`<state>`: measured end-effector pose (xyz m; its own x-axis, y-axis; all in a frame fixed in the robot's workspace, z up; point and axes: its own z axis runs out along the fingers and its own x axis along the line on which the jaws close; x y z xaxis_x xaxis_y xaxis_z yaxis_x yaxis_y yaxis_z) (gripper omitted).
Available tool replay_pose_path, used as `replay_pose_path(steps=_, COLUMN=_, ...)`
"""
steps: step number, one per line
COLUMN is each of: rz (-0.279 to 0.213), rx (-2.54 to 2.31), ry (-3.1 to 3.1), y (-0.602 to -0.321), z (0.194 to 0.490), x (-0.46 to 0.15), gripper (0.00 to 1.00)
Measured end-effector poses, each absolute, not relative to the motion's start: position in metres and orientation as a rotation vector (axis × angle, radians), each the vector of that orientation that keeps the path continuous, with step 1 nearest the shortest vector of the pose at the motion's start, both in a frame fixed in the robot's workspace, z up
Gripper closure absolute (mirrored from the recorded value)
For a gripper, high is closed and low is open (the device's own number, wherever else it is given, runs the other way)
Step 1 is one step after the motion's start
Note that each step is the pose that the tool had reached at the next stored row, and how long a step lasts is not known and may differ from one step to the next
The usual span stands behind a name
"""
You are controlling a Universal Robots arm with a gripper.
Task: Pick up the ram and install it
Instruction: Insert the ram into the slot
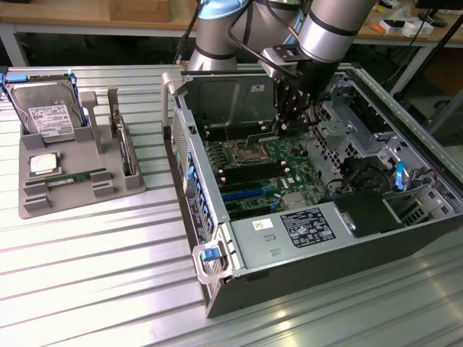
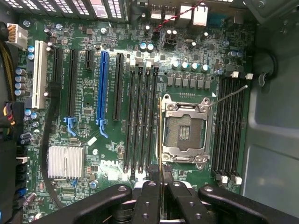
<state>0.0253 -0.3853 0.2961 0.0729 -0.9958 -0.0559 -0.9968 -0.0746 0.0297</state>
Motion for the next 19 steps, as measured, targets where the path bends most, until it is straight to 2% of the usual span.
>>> replay_pose_path(steps=19, rz=0.096, rx=-2.289, ry=2.126, y=-0.386, z=0.283, x=0.025, gripper=0.88)
